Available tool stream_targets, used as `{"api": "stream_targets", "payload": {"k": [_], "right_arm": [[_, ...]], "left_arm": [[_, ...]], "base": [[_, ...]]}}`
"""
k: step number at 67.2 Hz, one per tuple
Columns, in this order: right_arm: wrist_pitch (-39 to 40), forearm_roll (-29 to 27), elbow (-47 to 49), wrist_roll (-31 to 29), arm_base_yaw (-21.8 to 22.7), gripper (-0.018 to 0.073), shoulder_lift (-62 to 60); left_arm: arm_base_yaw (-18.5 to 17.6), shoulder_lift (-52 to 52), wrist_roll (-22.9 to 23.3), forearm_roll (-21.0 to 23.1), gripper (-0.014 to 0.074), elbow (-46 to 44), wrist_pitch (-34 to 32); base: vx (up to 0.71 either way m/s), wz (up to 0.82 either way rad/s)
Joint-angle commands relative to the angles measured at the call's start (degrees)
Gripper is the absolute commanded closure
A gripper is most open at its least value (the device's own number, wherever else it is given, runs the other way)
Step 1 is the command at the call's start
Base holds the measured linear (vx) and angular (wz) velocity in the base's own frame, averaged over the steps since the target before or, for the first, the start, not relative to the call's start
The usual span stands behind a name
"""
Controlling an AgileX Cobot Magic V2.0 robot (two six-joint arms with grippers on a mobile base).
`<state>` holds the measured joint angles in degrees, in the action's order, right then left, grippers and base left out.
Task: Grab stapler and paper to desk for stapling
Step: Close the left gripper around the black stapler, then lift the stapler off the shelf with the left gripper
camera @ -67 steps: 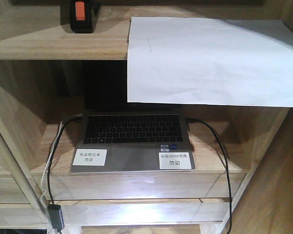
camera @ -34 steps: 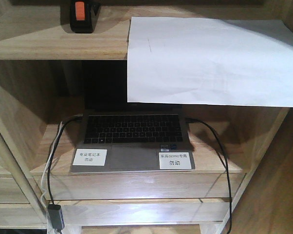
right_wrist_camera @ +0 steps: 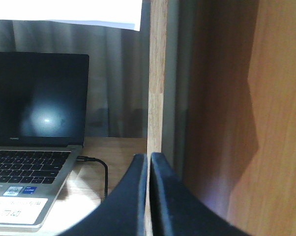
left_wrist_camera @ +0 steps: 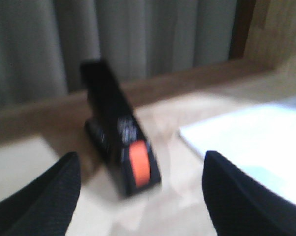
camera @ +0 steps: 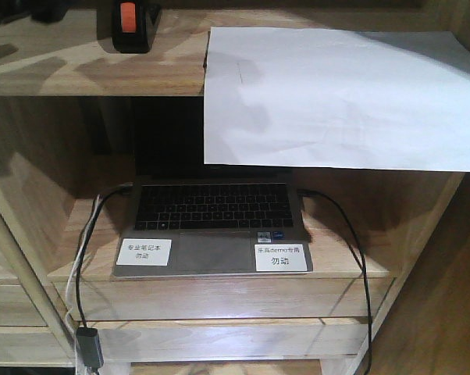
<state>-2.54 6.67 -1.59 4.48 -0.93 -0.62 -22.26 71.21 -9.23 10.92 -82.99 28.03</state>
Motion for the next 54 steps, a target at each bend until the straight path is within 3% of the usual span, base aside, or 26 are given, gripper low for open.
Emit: {"api": "stream_targets", "payload": {"k": [1, 13, 25, 42, 54], "right_arm": [[4.1, 0.1, -0.2, 0.0, 0.2, 0.0568, -0.9], [4.1, 0.1, -0.2, 0.0, 0.2, 0.0568, -0.9], [4.1, 0.1, -0.2, 0.0, 0.2, 0.0568, -0.9], [4.1, 0.1, -0.2, 0.0, 0.2, 0.0568, -0.9], [4.1, 0.1, -0.2, 0.0, 0.2, 0.0568, -0.9]], "left_arm": [[-0.6, 2.4, 0.2, 0.5, 0.0099, -6.9, -3.3], [-0.6, 9.3, 1.5, -0.7, 0.0099, -18.9, 2.0], [-1.2, 16.3, 9.2, -9.1, 0.0099, -30.5, 10.7], [-4.0, 23.8, 16.5, -20.3, 0.0099, -41.4, 18.9], [-4.4, 28.1, 22.7, -25.1, 0.0099, -45.8, 23.7]], "base": [[0.00, 0.00], [0.00, 0.00], [0.00, 0.00], [0.00, 0.00], [0.00, 0.00]]}}
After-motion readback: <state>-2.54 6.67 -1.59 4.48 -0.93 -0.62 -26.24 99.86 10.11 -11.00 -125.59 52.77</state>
